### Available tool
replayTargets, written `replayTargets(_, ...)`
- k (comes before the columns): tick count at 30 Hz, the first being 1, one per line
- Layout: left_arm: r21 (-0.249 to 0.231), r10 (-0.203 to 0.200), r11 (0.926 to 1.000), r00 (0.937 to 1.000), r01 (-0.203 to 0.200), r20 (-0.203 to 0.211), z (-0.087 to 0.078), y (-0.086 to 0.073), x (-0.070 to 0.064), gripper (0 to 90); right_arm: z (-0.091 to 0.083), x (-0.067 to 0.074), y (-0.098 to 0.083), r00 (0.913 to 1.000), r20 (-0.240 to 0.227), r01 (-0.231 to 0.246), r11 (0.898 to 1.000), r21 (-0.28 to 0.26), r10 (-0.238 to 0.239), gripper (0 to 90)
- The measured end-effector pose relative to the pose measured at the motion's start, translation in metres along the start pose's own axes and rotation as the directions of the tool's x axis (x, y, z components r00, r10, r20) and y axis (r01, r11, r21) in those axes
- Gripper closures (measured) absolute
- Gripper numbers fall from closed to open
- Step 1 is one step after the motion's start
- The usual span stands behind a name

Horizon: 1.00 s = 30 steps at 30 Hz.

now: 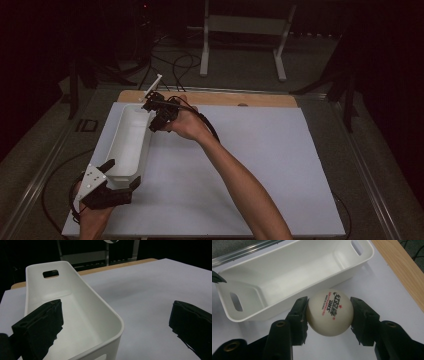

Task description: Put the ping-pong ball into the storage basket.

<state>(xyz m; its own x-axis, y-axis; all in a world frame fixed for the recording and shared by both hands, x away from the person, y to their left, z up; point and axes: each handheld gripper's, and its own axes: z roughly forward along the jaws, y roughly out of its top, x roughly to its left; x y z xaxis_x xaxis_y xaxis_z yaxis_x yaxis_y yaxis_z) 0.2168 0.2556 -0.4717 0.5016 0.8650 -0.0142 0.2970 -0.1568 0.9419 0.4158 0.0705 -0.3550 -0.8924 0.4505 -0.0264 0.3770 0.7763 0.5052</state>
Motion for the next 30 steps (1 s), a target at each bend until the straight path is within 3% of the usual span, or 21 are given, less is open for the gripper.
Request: replayTargets(30,-0.005,-0.005,1.0000,1.0000,0.005,0.001,-0.001,0.000,0.000,0.0,0.012,0.019,0.017,0.9995,-0.026,0.016,1.000,-0.026,-0.017,50.5)
